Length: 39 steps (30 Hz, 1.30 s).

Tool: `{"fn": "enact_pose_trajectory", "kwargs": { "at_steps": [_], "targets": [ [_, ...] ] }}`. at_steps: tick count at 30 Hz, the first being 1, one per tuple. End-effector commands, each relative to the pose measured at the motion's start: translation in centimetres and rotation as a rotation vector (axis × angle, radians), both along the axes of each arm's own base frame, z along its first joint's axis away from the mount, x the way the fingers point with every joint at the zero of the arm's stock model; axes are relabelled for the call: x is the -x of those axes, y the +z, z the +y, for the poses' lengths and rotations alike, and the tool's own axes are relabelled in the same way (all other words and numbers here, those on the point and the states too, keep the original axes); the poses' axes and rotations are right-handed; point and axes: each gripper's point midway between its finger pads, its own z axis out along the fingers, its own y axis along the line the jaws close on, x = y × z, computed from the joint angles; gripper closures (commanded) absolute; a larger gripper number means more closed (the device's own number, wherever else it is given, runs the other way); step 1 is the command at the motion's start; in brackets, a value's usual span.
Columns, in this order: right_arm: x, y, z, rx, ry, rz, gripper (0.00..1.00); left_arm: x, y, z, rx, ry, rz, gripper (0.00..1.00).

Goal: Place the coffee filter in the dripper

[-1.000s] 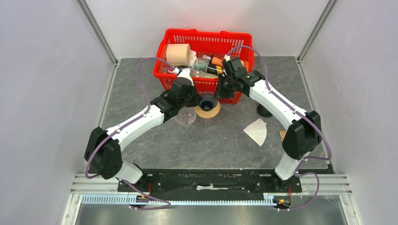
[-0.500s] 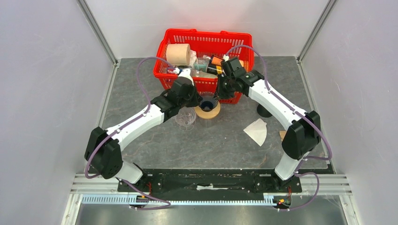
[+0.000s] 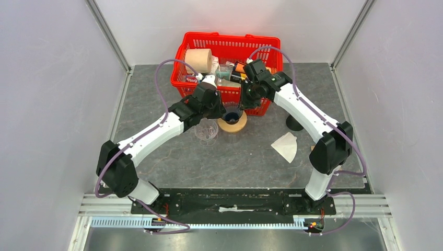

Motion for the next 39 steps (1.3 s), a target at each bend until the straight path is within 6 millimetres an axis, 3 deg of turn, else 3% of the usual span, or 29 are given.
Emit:
{"fn": "enact_pose_trajectory", "kwargs": {
  "at_steps": [1,4,14,19,32,36,39],
  "targets": [
    [-2.1,3.4,0.1,-0.023,-0.039,-0.099,0.76,-0.7,3.1,-0.1,-0.028,-0.012,-0.065,0.66],
    [-2.4,4.7,0.2,-0.038,-0.041,-0.128,0.69,-1.0,4.4,0.0,-0.027,-0.010,-0.089,0.56],
    [-2.0,8.1,0.3,-0.092,-0.021,-0.196,0.25,-0.8,8.5,0.5,0.013,-0.008,-0.176,0.20],
    [-1.2,9.4,-0.1,-0.112,-0.016,-0.223,0.03,-0.2,9.6,1.0,0.030,-0.009,-0.196,0.13],
    [1.2,11.6,-2.7,-0.093,-0.021,-0.303,0.03,2.5,13.1,4.7,0.092,0.061,-0.311,0.10],
    [1.9,12.5,-5.0,-0.051,-0.080,-0.360,0.03,3.6,13.1,6.3,0.095,0.092,-0.332,0.10],
    [2.5,12.7,-8.0,0.010,-0.175,-0.418,0.03,4.5,12.5,7.4,0.098,0.106,-0.347,0.09]
  ]
}}
